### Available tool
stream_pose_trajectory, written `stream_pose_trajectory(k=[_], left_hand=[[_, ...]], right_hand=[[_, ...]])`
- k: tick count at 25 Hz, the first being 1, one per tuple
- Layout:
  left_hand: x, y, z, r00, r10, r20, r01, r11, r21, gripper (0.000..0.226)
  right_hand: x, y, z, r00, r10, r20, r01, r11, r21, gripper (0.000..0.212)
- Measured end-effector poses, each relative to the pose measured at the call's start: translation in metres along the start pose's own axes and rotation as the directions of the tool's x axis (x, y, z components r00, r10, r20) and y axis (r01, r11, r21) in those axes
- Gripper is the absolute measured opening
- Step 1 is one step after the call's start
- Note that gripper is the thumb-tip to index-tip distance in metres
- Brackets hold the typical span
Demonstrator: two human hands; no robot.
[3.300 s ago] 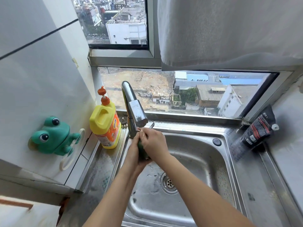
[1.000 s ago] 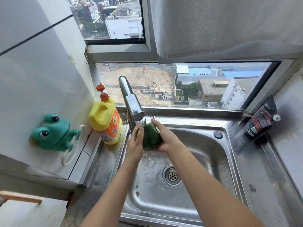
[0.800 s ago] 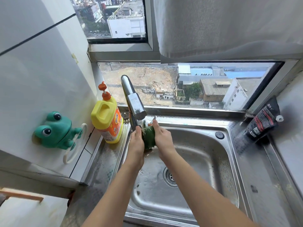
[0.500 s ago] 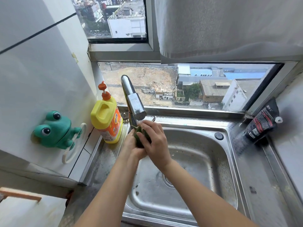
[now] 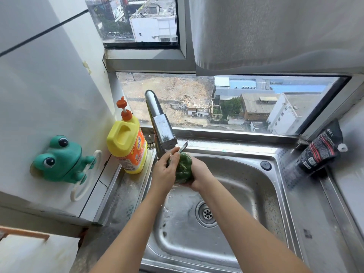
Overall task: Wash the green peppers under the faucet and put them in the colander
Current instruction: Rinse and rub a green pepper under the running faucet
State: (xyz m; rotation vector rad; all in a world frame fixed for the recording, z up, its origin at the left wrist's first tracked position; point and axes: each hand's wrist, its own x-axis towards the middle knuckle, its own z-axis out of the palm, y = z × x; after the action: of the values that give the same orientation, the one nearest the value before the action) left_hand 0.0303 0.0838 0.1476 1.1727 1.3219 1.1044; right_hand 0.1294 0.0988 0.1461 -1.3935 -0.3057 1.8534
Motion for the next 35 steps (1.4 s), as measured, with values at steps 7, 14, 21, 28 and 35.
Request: stream_pose_trajectory(k=[7, 14, 21, 28, 35], left_hand=[[0.013, 0.011, -0.002, 0.723, -0.624, 0.297, 0.691, 0.670, -0.272, 0.042], [0.021, 0.006, -0.010, 0.629, -0.654, 0.422, 0.752, 0.374, -0.542, 0.025], [0.023, 0.003, -0.016, 0.584, -0.639, 0.501, 0.751, 0.191, -0.632, 0.048], [0.021, -0.006, -0.018, 0.507, -0.725, 0.467, 0.789, 0.172, -0.589, 0.063], [0.015, -0.021, -0.033, 0.661, -0.725, 0.194, 0.727, 0.556, -0.403, 0.025]], right_hand=[[0.006, 0.015, -0.005, 0.672, -0.736, 0.075, 0.571, 0.451, -0.686, 0.037], [0.006, 0.019, -0.025, 0.413, -0.693, 0.592, 0.707, -0.166, -0.687, 0.062], [0.000, -0.018, -0.020, 0.657, -0.462, 0.596, 0.511, -0.308, -0.802, 0.062], [0.009, -0.049, -0.037, 0.824, -0.258, 0.504, 0.561, 0.246, -0.791, 0.046], [0.061, -0.055, -0.041, 0.929, -0.322, 0.181, 0.335, 0.525, -0.782, 0.075]])
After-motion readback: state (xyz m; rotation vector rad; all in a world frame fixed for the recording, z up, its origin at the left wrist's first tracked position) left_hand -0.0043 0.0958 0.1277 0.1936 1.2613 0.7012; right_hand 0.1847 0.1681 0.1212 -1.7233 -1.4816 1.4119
